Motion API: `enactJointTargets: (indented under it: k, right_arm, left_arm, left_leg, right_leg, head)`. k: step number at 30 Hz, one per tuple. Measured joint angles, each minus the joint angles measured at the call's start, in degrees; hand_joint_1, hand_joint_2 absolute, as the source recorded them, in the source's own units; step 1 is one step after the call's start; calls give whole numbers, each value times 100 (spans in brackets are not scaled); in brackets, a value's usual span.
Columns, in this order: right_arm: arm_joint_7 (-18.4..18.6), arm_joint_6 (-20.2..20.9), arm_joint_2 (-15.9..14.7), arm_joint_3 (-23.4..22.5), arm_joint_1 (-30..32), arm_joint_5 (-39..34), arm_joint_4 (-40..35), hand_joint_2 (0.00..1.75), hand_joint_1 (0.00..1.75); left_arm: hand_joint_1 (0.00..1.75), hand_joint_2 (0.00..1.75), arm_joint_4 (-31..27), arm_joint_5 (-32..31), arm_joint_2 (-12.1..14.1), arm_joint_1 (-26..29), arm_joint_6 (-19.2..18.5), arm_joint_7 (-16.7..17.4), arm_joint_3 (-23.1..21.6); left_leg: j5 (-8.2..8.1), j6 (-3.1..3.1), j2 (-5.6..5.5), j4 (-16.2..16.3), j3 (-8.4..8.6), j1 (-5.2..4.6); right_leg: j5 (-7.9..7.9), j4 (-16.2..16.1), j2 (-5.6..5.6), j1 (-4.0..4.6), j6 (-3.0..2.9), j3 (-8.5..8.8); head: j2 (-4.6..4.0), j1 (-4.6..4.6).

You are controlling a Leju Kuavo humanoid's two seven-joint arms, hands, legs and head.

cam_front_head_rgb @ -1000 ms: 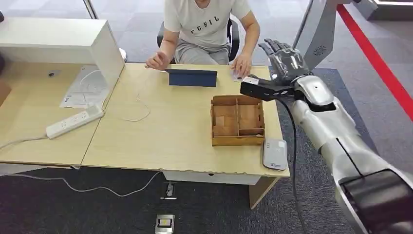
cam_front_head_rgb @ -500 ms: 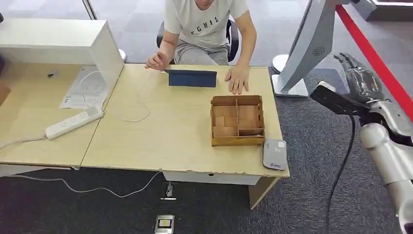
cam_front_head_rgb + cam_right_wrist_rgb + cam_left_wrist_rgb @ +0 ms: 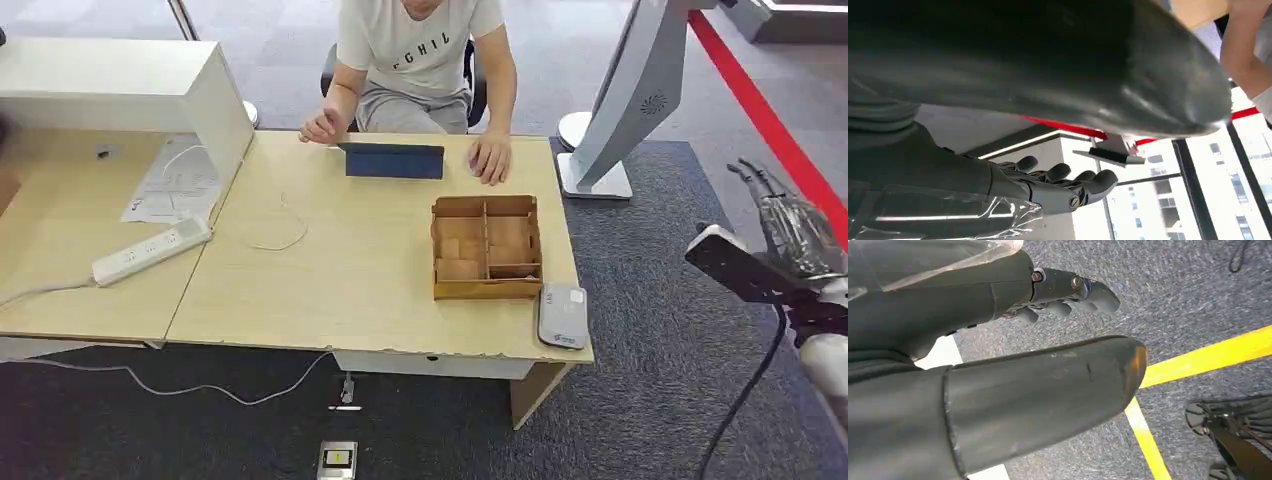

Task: Pass the card to the sensor for recognition and then transmit it.

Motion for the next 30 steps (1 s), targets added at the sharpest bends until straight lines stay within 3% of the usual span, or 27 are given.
enactJointTargets:
  k: [11, 17, 21, 22, 30]
  right_arm:
    - [715, -83, -91, 120, 1321, -133, -1812, 0, 0]
    - [1051, -660, 164, 317, 1984, 244, -2418, 0, 0]
    - [1086, -682, 411, 476, 2112, 496, -2506, 0, 0]
    - [1088, -665, 481, 505, 2119, 514, -2506, 175, 0]
    - [1112, -466, 1006, 739, 2074, 1015, -2417, 175, 0]
  left_arm:
    - [0, 0, 0, -88, -55, -16, -33, -190, 0]
    - [0, 0, 0, -245, -63, -30, -188, -413, 0]
    - [0, 0, 0, -273, -63, -37, -227, -461, 0]
    - [0, 0, 0, -260, -63, -38, -240, -466, 0]
    - [0, 0, 0, -122, -66, -42, -326, -402, 0]
  left_leg:
    - [0, 0, -5, 0, -3, 1]
    - [0, -1, -2, -1, -3, 2]
    - [0, -1, 1, -2, -2, 2]
    - [0, -1, 2, -2, -2, 2]
    - [1, -1, 0, -2, -4, 2]
  right_leg:
    - [-6, 0, -5, 1, 2, 0]
    - [-7, 0, -5, 1, 1, -1]
    - [-7, 1, -5, 2, 0, -2]
    - [-7, 1, -5, 2, 0, -2]
    - [-7, 2, -5, 1, 0, -1]
  head:
    - [0, 4]
    - [0, 4]
    - [0, 2]
    - [0, 4]
    - [0, 2]
